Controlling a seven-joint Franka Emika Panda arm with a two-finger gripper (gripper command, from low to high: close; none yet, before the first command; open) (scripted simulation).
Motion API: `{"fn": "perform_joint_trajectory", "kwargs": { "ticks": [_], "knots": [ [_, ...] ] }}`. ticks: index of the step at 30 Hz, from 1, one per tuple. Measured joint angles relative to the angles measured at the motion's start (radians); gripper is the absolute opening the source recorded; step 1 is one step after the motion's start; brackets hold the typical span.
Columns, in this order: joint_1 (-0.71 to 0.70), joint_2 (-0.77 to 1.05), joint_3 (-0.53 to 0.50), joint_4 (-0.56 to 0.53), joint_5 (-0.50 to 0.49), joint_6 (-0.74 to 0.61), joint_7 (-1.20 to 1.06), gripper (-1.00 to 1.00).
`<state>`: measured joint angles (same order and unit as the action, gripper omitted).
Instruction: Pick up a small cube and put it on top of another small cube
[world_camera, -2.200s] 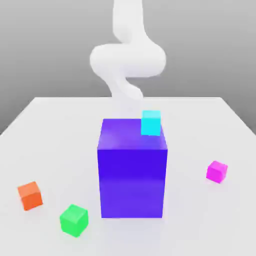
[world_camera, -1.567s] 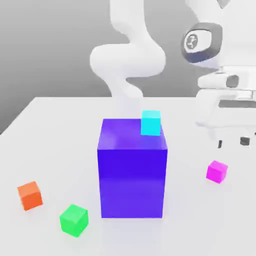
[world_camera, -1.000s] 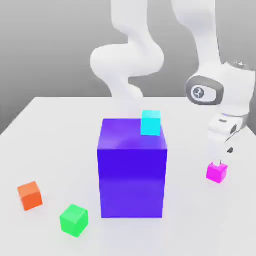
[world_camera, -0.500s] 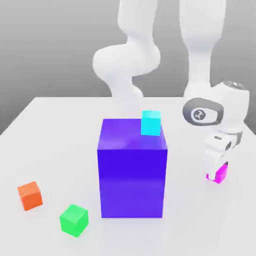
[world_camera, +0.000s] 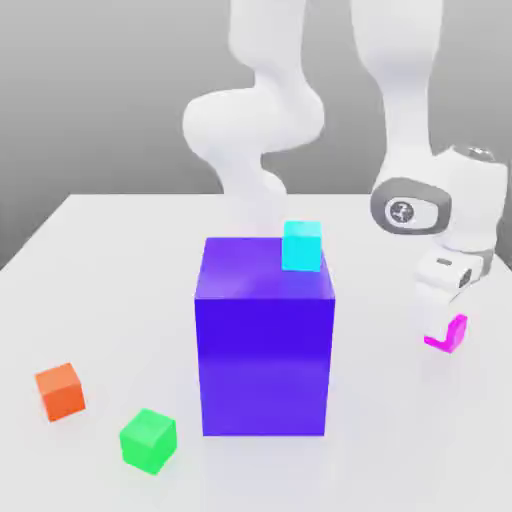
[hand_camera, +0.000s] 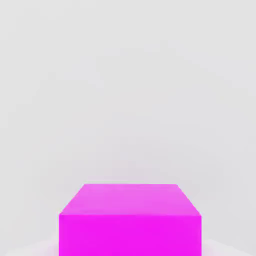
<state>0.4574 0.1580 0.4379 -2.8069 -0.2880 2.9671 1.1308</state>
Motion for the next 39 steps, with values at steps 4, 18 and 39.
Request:
{"fn": "perform_joint_trajectory", "kwargs": {
  "ticks": [4, 18, 39],
  "knots": [
    [-0.047, -0.056, 0.075, -0.016, 0.115, -0.036, -0.085, -1.0],
    [-0.207, -0.092, 0.045, 0.096, 0.347, -0.217, -0.214, -1.0],
    [-0.747, -0.11, -0.451, 0.235, 0.333, -0.368, 0.476, -1.0]
  ]
}}
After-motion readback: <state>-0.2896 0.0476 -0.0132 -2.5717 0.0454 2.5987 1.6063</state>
